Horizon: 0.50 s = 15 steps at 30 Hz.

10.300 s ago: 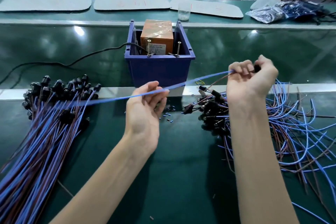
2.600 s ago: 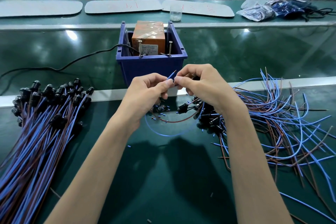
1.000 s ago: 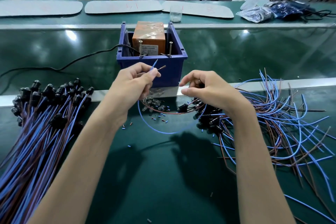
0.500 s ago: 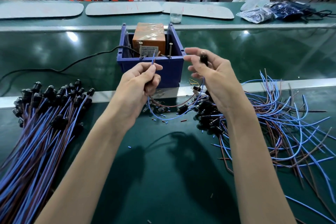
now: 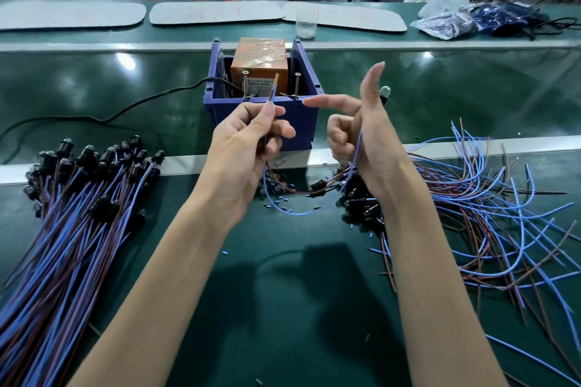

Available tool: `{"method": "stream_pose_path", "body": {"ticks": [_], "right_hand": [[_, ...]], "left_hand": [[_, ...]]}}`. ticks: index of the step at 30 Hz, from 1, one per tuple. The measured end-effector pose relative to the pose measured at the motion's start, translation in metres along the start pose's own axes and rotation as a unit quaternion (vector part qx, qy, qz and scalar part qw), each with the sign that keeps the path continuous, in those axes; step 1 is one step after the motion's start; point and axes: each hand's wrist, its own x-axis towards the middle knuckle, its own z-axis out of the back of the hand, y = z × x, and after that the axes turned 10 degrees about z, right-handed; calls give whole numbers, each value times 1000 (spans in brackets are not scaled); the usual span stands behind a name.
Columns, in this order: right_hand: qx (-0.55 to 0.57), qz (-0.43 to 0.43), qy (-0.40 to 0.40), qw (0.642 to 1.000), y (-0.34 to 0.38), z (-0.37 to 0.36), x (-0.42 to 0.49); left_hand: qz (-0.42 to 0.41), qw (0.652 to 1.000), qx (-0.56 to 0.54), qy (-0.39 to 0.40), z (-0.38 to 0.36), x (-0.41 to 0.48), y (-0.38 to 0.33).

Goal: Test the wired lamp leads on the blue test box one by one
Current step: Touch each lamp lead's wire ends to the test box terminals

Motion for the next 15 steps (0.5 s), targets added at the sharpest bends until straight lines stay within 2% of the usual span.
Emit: {"method": "stream_pose_path", "body": {"ticks": [4, 6, 8, 11, 15], "right_hand": [[134, 65, -29, 988, -4, -9, -4], [190, 87, -11, 978, -4, -10, -4], [198, 87, 25, 976, -3, -10, -5], [113, 34, 75, 990, -3, -9, -5], [-29, 11, 79, 996, -6, -12, -4]], "left_hand": [[32, 999, -34, -21, 0, 0, 2], [50, 997, -61, -22, 1, 2, 3], [65, 993, -101, -17, 1, 3, 4], [73, 986, -149, -7, 0, 4, 6], [51, 988, -145, -9, -3, 4, 8]]}}
